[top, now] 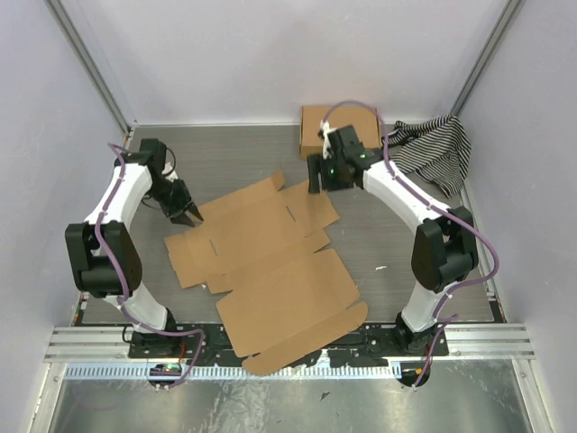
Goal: Fold the paper box
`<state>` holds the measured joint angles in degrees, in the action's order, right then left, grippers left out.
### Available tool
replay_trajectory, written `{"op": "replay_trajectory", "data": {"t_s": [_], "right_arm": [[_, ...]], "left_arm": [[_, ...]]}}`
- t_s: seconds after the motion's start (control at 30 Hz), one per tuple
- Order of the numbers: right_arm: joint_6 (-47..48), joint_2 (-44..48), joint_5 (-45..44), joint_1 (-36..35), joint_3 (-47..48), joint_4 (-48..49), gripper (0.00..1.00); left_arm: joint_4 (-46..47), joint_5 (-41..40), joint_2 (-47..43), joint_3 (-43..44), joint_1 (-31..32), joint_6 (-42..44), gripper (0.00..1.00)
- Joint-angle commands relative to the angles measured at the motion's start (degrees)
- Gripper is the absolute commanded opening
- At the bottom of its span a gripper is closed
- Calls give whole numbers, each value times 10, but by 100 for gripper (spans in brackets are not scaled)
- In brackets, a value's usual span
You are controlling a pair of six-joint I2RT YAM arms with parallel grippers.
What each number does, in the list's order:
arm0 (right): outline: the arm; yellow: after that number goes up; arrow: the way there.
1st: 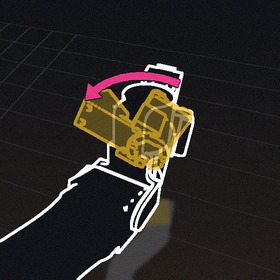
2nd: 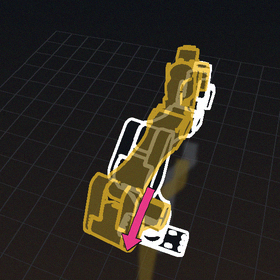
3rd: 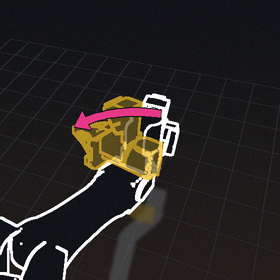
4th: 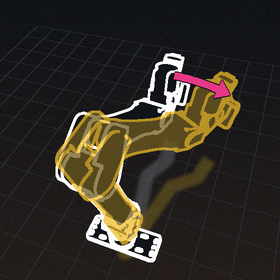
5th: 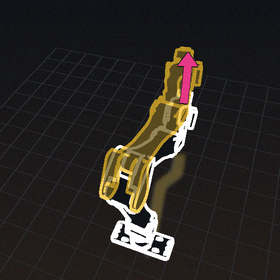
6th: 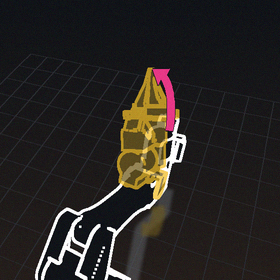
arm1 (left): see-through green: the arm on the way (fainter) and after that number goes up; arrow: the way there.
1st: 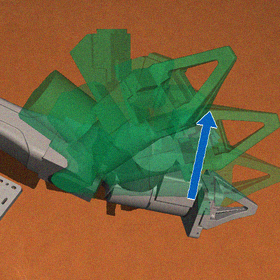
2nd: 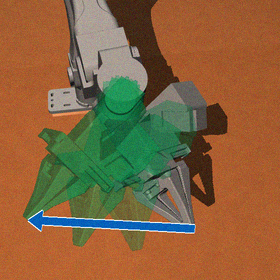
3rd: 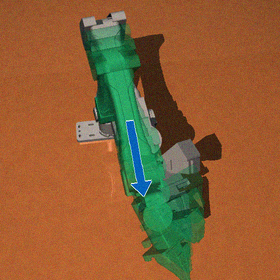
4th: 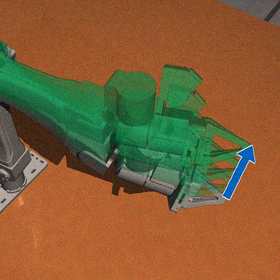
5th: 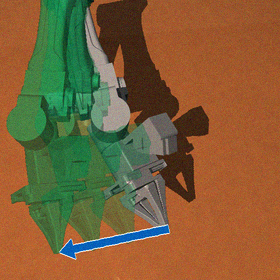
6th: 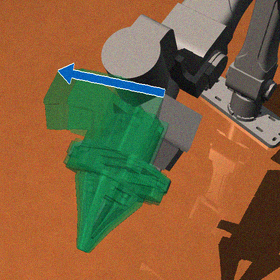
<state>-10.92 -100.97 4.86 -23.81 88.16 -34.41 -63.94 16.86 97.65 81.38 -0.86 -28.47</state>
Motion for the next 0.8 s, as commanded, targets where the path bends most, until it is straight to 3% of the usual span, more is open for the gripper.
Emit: {"op": "replay_trajectory", "data": {"t_s": [0.0,0.4,0.6,0.77], "right_arm": [[-3,24,37,-5,-101,-31,72],[-32,60,127,-5,-224,-13,70],[-41,33,155,-6,-230,2,68],[-51,11,120,-6,-226,4,67]], "left_arm": [[5,25,-59,-60,2,2,38],[-18,40,-163,-255,30,4,40],[-21,55,-176,-291,33,-4,37],[-34,42,-192,-287,34,-6,37]]}}
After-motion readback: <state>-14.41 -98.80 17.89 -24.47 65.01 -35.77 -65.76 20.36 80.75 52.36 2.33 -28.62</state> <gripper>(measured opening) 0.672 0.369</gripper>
